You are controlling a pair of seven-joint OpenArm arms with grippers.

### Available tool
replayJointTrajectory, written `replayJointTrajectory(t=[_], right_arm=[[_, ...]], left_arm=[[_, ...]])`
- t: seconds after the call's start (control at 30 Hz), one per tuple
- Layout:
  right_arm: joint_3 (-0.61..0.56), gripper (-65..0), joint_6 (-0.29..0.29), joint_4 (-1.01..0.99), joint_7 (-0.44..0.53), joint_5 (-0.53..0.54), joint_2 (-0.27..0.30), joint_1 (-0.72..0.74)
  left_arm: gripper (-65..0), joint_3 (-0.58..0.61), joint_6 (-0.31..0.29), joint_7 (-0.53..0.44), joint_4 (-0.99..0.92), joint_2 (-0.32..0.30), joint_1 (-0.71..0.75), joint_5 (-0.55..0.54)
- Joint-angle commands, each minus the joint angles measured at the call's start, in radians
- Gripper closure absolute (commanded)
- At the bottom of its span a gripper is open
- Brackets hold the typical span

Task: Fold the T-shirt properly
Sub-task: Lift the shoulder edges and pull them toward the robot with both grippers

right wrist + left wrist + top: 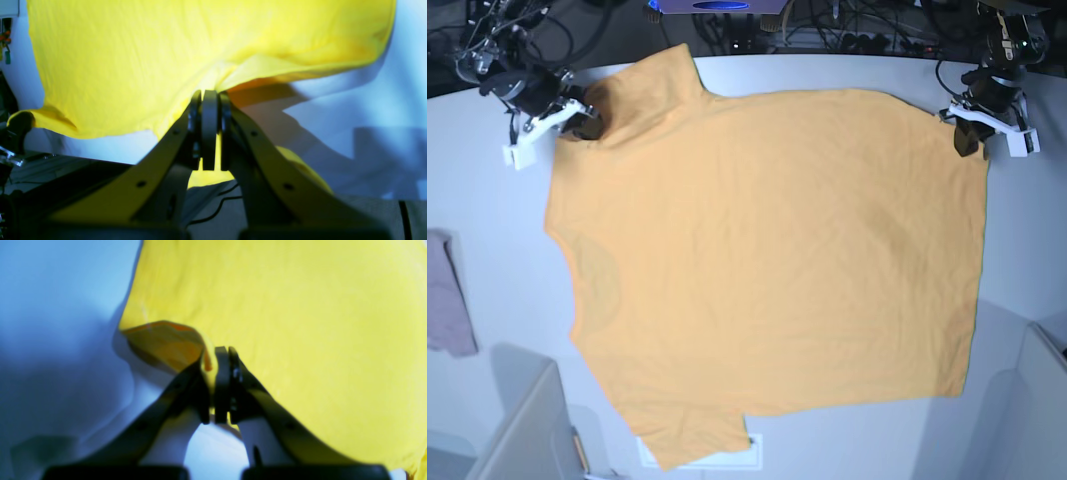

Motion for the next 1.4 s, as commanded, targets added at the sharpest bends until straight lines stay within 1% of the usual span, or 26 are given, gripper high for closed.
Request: replayJointTrajectory(t=[0.0,0.1,0.17,0.23,0.5,0.6,0.87,1.13,1.2,1.27,1.3,1.37], right_arm=[[0.006,0.0,0.002,0.018,0.017,0.026,0.006,0.016],[0.006,0.0,0.002,0.018,0.017,0.026,0.005,0.049],[0.006,0.0,0.002,0.018,0.017,0.026,0.005,0.075],[0.006,0.0,0.002,0.018,0.017,0.026,0.003,0.101],[0.006,0.0,0.002,0.009,0.017,0.026,0.002,0.203],[0.006,0.0,0.001,0.006,0.017,0.021,0.002,0.24],[0.0,0.0,0.001,-0.165,0.017,0.02,0.006,0.337],[0.0,0.0,0.001,-0.248,0.017,0.02,0.006,0.427],[-0.002,0.0,-0.016,-0.284,0.017,0.018,0.008,0.455],[-0.003,0.0,-0.062,-0.318,0.017,0.018,0.008,0.48],[-0.005,0.0,-0.076,-0.334,0.02,0.018,0.008,0.489],[-0.005,0.0,-0.079,-0.363,0.021,0.018,0.008,0.512]], left_arm=[[0.0,-0.008,-0.008,-0.015,0.016,-0.01,-0.003,-0.012],[0.0,-0.008,0.002,-0.015,0.016,-0.01,-0.029,-0.012],[0.0,-0.008,0.041,-0.015,0.015,-0.01,-0.043,-0.012],[0.0,-0.008,0.064,-0.015,0.011,-0.01,-0.063,-0.012],[0.0,-0.005,0.071,-0.013,0.007,-0.01,-0.126,-0.012],[0.0,-0.007,0.106,-0.013,0.005,-0.01,-0.145,-0.012],[0.0,-0.008,0.106,-0.013,-0.022,-0.012,-0.184,-0.012],[0.0,-0.01,0.106,-0.015,-0.068,-0.012,-0.24,-0.012],[0.0,-0.01,0.106,-0.013,-0.081,-0.012,-0.252,-0.012],[0.0,-0.01,0.106,-0.013,-0.09,-0.012,-0.267,-0.01],[0.0,-0.01,0.106,-0.013,-0.096,-0.012,-0.275,-0.01],[0.0,-0.01,0.106,-0.013,-0.111,-0.012,-0.286,0.003]])
